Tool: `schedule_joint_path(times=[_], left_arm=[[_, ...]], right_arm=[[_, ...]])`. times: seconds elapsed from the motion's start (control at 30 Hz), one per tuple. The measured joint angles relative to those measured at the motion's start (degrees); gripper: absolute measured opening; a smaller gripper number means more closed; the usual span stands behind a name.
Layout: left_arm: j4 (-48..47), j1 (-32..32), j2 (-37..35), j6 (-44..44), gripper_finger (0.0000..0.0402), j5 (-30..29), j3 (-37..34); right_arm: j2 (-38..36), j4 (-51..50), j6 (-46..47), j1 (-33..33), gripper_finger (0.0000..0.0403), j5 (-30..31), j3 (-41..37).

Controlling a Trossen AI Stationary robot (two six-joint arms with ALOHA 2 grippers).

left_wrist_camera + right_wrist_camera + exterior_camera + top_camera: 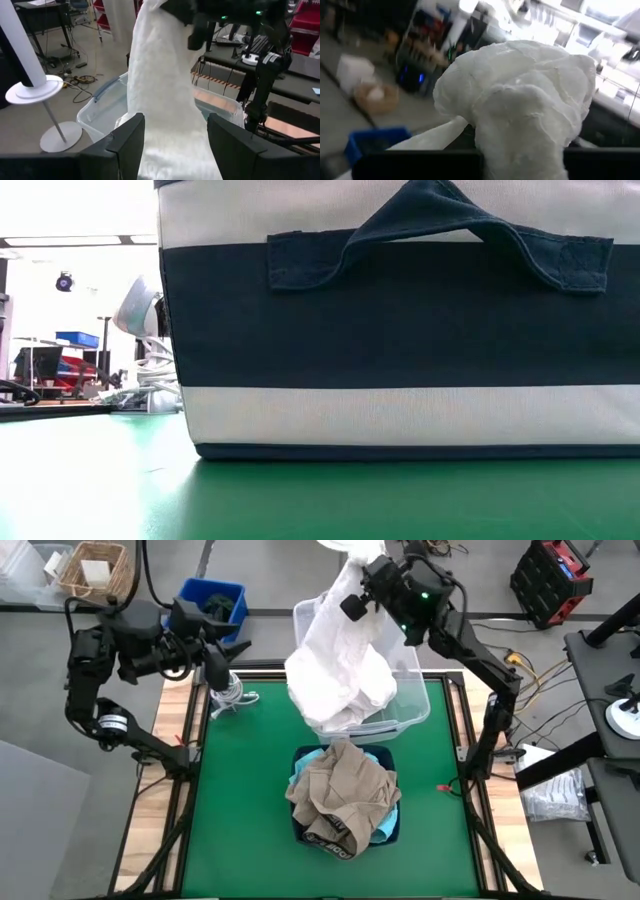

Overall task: Sort clothes
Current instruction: Put the white gown into the transparent laundry organizer

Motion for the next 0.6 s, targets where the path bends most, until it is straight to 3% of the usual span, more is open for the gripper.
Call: schedule_joint_path(times=[0.23, 0.5, 0.6], left_arm=[[-1.1, 0.0, 0.4, -0.3, 0.0195, 0.0, 0.0], [-2.2, 0.0, 1.1, -0.3, 0.0194, 0.0, 0.0], [-2.7, 0.0, 1.1, -0.3, 0.0194, 0.0, 0.0]], right_arm=[[1.5, -13.7, 5.7, -3.5, 0.0014, -1.1, 0.0], [4.3, -29.5, 16.6, -4.6, 0.0018, -12.7, -0.1], [5.4, -31.8, 21.1, -4.7, 0.0049, -16.6, -0.1]])
